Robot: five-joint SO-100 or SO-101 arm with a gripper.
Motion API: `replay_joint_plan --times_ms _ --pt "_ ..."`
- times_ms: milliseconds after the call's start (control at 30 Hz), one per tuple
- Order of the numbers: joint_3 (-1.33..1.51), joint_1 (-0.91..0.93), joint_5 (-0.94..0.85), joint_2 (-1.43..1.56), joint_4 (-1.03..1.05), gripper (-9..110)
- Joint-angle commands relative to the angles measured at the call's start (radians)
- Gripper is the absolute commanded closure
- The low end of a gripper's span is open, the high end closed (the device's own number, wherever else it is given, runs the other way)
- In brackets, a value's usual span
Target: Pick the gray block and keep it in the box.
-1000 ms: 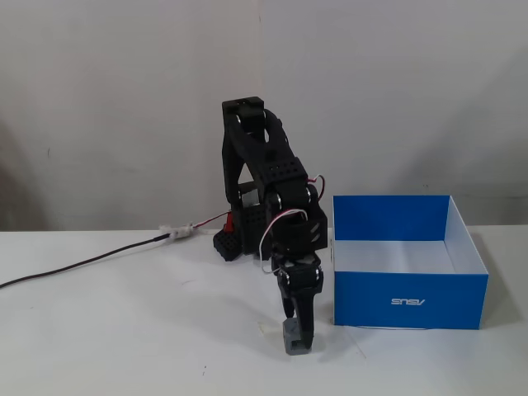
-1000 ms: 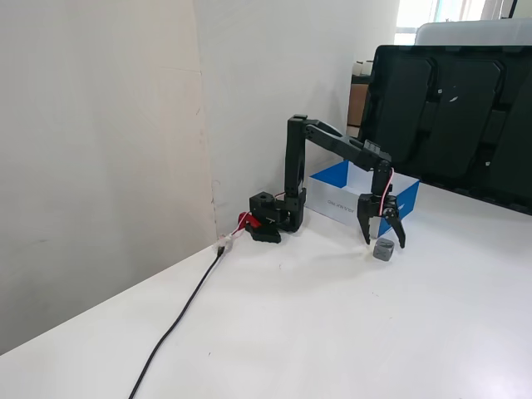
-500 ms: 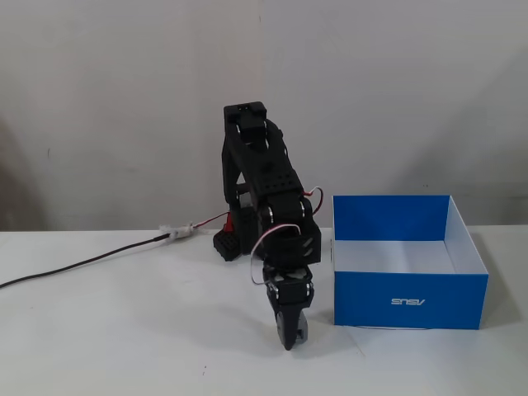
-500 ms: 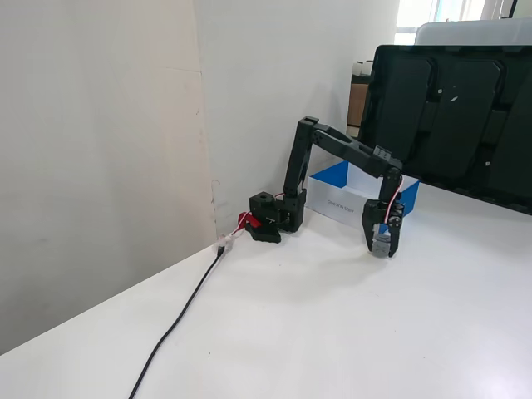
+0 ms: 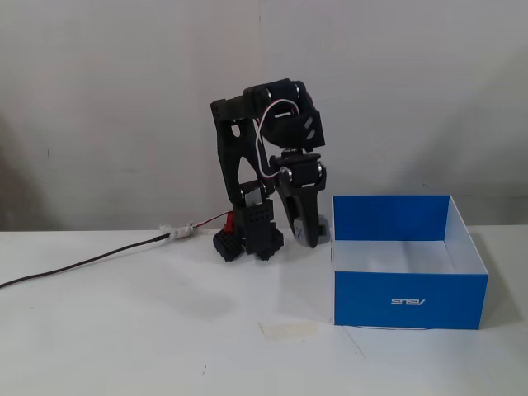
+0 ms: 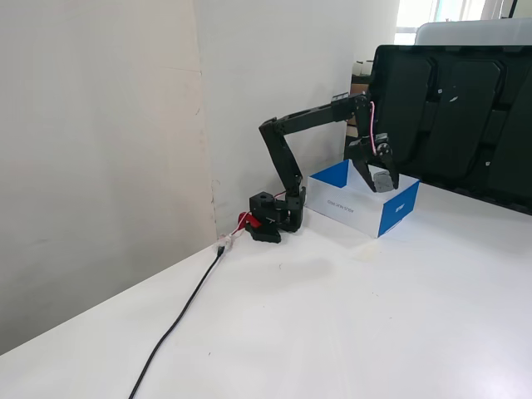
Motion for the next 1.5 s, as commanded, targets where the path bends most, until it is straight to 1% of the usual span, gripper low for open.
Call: replay_joint_plan --times_ms 0,133,200,300,400,467,500,533,600,667,733,800,900,967,1167,1233,1467 --pt "-0.011 -0.084 0.008 0.100 0.005 101" --pt "0.064 -0.282 0.008 0.127 -0.003 101" --pt "0.143 -0.365 0.008 0.156 -0.043 101" --pt "0.256 -0.454 0.008 0.222 -0.153 101" --pt "0.308 -0.505 0.009 0.227 -0.212 101" --pt "0.341 -0.509 0.011 0.227 -0.244 78" --pt "0.357 -0.509 0.011 0.227 -0.258 69" --pt "0.368 -0.506 0.011 0.227 -0.270 65" --pt "0.370 -0.489 0.011 0.232 -0.279 66" --pt "0.354 -0.442 0.012 0.258 -0.278 69" --pt "0.336 -0.362 0.014 0.288 -0.261 77" --pt "0.310 -0.287 0.014 0.293 -0.224 81" --pt "0.281 -0.117 0.014 0.293 -0.212 96" --pt "0.272 -0.020 0.005 0.293 -0.201 101" --pt "0.293 0.230 -0.005 0.282 -0.233 101" --pt "0.339 0.307 -0.012 0.301 -0.276 101" --pt "0.644 0.495 -0.146 0.489 -0.472 101"
